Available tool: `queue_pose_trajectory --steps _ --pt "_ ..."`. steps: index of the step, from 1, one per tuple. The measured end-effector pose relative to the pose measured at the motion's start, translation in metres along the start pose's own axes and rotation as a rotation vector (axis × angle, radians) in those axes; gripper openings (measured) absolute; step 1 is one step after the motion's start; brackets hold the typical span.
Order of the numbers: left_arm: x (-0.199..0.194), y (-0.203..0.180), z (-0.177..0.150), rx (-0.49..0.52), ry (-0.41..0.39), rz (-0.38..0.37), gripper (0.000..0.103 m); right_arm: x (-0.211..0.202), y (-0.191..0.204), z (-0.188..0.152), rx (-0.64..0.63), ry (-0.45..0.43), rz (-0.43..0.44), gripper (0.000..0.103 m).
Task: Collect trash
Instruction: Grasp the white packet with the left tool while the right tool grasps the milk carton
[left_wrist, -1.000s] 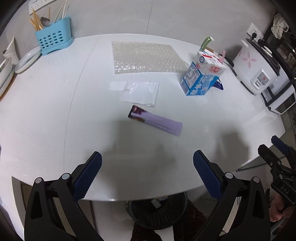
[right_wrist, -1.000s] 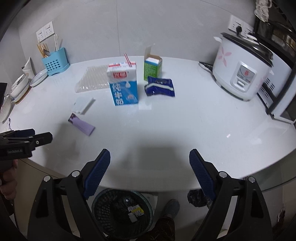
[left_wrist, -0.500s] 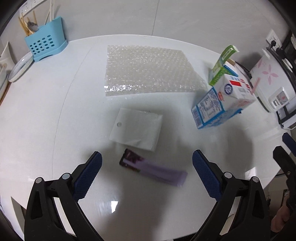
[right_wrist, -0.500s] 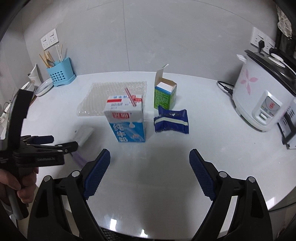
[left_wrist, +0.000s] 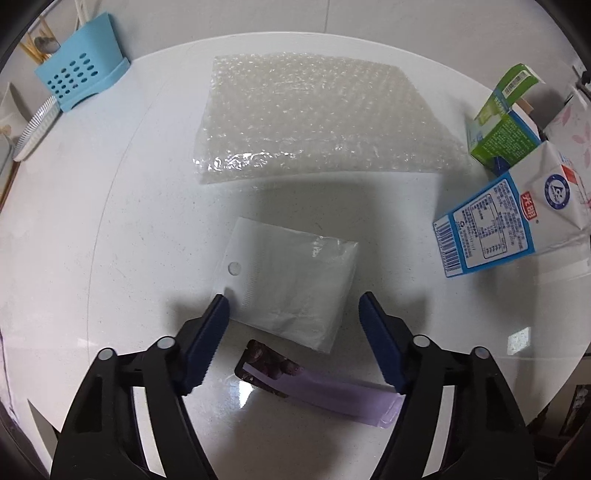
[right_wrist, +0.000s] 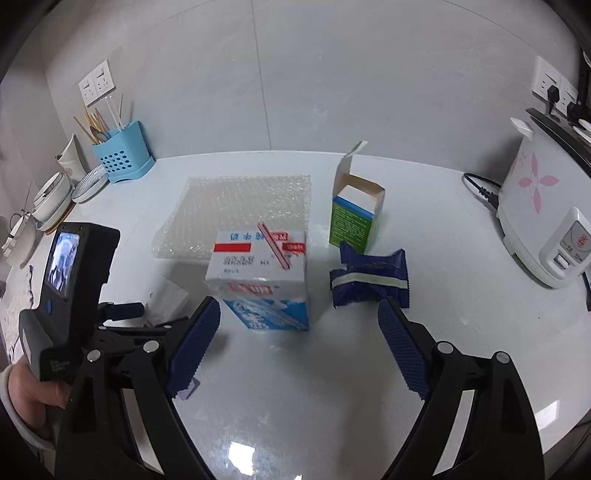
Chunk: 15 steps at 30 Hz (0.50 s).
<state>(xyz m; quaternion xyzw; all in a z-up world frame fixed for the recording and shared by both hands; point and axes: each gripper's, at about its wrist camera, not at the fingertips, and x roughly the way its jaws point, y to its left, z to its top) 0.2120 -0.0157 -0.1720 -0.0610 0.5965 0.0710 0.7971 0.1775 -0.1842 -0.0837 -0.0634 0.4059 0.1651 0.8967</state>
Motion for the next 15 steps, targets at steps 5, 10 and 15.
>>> queue_pose_trajectory --steps 5,10,15 --pt "-0.002 0.004 0.002 -0.010 0.008 0.015 0.043 0.012 0.009 0.007 0.010 0.002 -0.009 0.084" --pt "-0.008 0.011 0.000 -0.023 0.004 -0.008 0.006 0.023 0.018 0.010 0.020 0.005 -0.034 0.086" --pt "-0.017 0.017 -0.001 -0.030 -0.019 -0.016 0.004 0.030 0.027 0.013 0.022 0.012 -0.048 0.086"
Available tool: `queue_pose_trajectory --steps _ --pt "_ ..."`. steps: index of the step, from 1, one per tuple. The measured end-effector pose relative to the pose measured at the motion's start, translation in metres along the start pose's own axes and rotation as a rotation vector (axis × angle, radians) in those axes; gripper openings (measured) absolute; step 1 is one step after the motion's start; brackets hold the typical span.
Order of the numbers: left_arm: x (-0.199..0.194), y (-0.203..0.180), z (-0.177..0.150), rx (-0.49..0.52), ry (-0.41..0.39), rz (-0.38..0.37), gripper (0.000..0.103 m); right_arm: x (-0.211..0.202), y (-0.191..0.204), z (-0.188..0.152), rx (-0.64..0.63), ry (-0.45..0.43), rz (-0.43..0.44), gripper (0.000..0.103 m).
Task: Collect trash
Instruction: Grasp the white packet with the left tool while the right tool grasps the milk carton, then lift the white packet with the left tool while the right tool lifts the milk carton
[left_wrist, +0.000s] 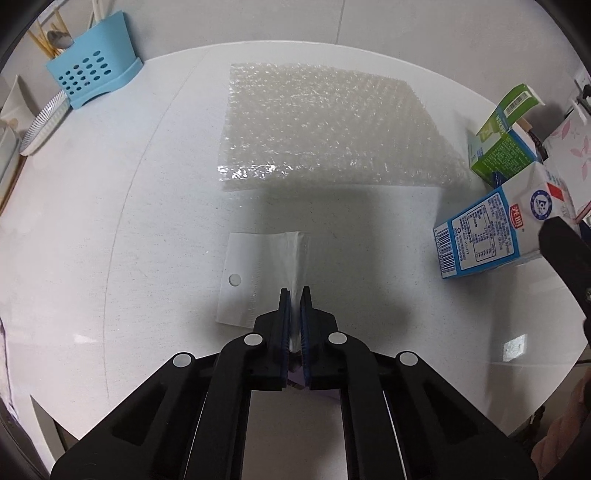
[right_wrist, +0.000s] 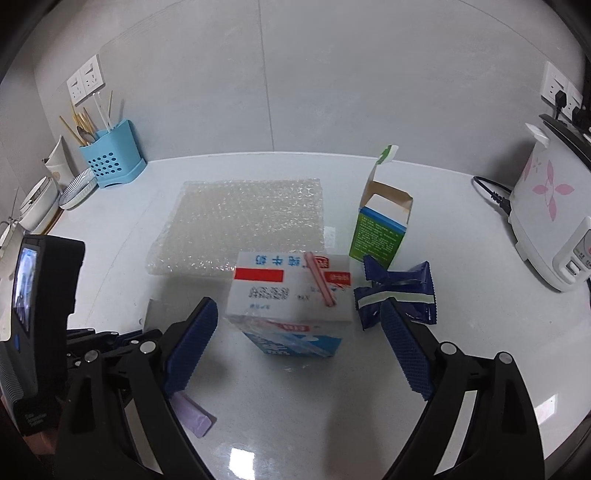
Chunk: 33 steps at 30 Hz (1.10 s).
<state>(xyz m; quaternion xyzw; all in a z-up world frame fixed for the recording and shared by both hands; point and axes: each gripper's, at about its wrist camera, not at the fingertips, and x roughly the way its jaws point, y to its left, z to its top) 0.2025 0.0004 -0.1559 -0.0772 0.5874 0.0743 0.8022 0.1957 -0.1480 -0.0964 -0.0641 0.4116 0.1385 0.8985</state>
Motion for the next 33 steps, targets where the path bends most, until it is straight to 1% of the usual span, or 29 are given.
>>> queue_pose_trajectory --steps 4,9,11,12,13,14,21,28,33 --pt "-0.011 0.006 -0.003 -0.007 -0.015 -0.006 0.004 0.008 0.003 0.002 0.017 0.015 -0.037 0.086" --pt "-0.025 0.014 -0.004 -0.006 -0.037 -0.014 0.004 0.012 0.007 0.002 0.030 0.015 -0.042 0.086" --pt "-0.029 0.015 -0.004 -0.006 -0.044 -0.020 0.004 0.011 0.008 0.001 0.028 0.016 -0.045 0.074" --pt "-0.030 0.014 -0.005 -0.007 -0.046 -0.021 0.004 0.012 0.008 0.001 0.028 0.018 -0.048 0.071" --pt "-0.032 0.015 -0.005 -0.006 -0.049 -0.023 0.004 0.012 0.008 0.001 0.027 0.022 -0.053 0.065" --pt "-0.034 0.015 -0.006 -0.005 -0.051 -0.025 0.004 0.012 0.007 0.000 0.025 0.024 -0.055 0.062" --pt "-0.044 0.014 -0.013 -0.003 -0.065 -0.037 0.004 0.000 0.006 -0.003 0.021 0.007 -0.046 0.062" --pt "-0.061 0.009 -0.022 0.005 -0.088 -0.054 0.004 -0.020 0.002 -0.007 0.021 -0.012 -0.038 0.062" --pt "-0.071 0.007 -0.032 0.008 -0.098 -0.074 0.004 -0.037 0.000 -0.016 0.021 -0.014 -0.027 0.062"
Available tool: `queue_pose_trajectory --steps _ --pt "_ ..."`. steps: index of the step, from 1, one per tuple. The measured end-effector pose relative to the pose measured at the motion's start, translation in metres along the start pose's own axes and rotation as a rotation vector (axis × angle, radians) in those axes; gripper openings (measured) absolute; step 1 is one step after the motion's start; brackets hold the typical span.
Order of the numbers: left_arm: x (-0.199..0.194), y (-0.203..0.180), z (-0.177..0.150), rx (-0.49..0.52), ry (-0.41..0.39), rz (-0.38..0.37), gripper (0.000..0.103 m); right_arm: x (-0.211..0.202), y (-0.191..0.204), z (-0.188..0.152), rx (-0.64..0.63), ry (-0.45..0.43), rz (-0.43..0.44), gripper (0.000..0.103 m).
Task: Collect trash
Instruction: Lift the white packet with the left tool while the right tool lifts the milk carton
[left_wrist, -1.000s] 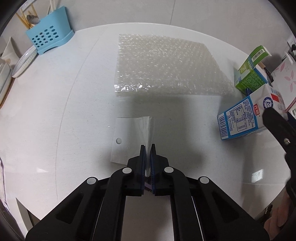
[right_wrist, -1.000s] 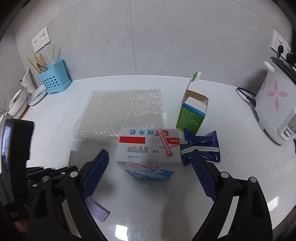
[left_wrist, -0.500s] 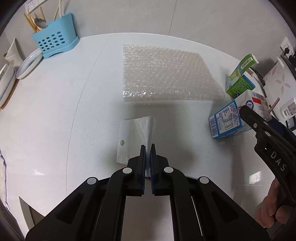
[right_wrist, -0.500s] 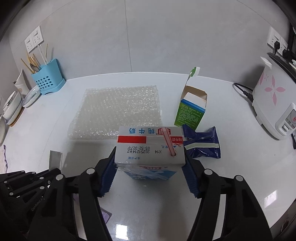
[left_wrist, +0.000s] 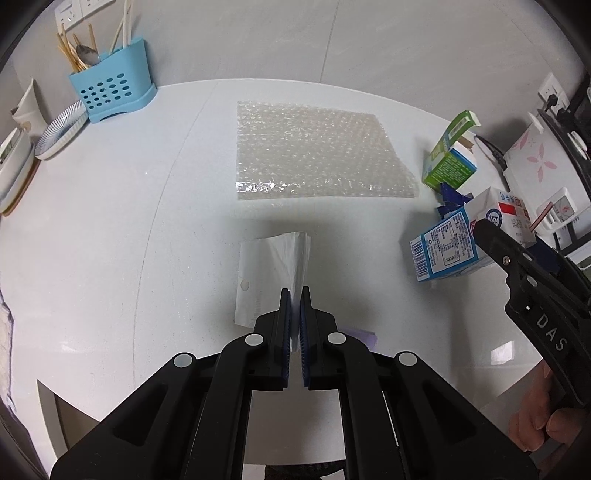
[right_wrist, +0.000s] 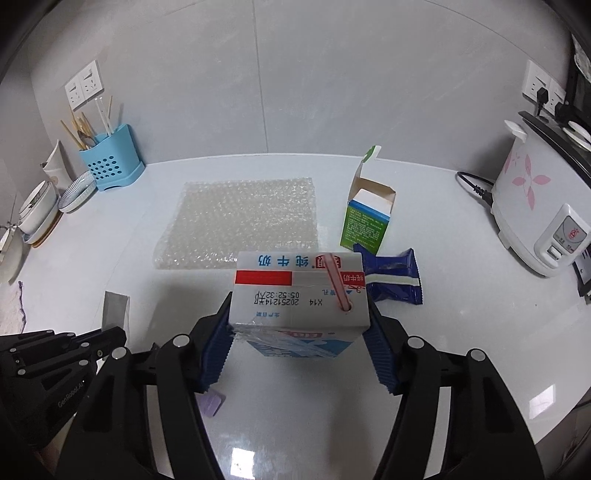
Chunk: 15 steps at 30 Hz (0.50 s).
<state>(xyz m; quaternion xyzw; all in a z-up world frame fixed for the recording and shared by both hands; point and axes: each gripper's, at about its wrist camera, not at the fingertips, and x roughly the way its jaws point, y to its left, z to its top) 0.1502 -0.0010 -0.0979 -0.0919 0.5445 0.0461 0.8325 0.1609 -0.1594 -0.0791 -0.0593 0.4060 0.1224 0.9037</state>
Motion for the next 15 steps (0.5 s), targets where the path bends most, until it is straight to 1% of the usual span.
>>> queue_pose_trajectory --steps 9,15 --pt "-0.023 -0.004 -0.023 0.035 -0.021 -0.052 0.003 -0.036 -0.003 -0.024 0.015 -0.020 -0.015 0.061" --pt "-0.036 -0.005 -0.041 0.075 -0.027 -0.085 0.003 -0.061 -0.006 -0.048 0.065 -0.025 -0.043 0.061"
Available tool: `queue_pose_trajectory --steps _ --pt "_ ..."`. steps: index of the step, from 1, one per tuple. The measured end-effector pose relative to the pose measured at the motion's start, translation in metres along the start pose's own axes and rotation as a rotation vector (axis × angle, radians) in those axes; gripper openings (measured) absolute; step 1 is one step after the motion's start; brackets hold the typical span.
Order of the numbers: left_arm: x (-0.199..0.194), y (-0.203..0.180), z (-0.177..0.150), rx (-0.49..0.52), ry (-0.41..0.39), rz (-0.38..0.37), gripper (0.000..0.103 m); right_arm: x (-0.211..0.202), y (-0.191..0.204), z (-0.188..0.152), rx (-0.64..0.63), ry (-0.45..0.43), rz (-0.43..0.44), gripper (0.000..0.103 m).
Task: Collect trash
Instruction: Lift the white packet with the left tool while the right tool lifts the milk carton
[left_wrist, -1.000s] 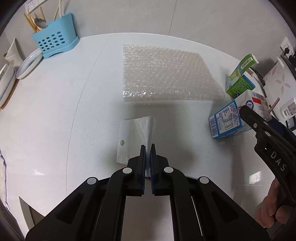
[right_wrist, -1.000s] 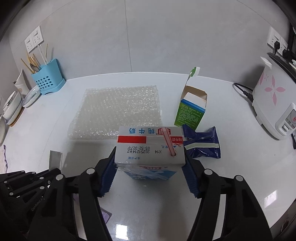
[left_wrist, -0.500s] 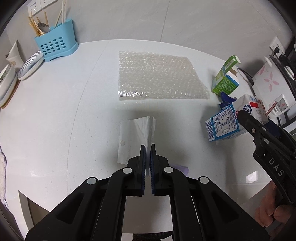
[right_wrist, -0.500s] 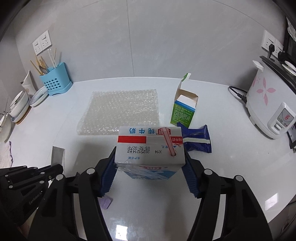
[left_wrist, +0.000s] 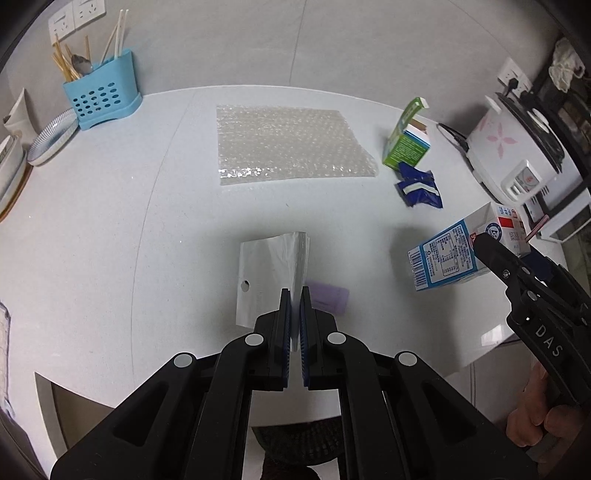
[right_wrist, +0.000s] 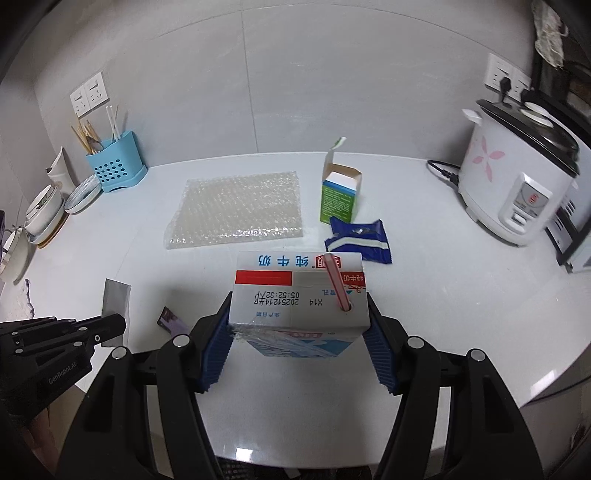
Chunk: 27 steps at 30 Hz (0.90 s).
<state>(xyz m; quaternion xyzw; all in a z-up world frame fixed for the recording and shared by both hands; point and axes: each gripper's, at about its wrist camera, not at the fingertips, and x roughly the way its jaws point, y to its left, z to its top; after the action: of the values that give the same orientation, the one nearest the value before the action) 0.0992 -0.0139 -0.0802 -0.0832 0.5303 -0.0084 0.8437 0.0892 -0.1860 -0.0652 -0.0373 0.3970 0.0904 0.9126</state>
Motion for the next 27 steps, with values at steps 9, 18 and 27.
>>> queue_pose_trajectory --steps 9,18,27 --pt "-0.017 -0.006 -0.033 0.077 0.007 -0.058 0.003 -0.039 0.002 -0.044 0.068 -0.003 -0.053 0.061" --pt "-0.034 -0.010 -0.069 0.088 0.009 -0.099 0.003 -0.074 0.010 -0.073 0.022 0.001 -0.048 0.061" --pt "-0.049 -0.018 -0.113 0.103 0.025 -0.094 0.003 -0.092 0.016 -0.113 -0.042 0.031 0.007 0.061"
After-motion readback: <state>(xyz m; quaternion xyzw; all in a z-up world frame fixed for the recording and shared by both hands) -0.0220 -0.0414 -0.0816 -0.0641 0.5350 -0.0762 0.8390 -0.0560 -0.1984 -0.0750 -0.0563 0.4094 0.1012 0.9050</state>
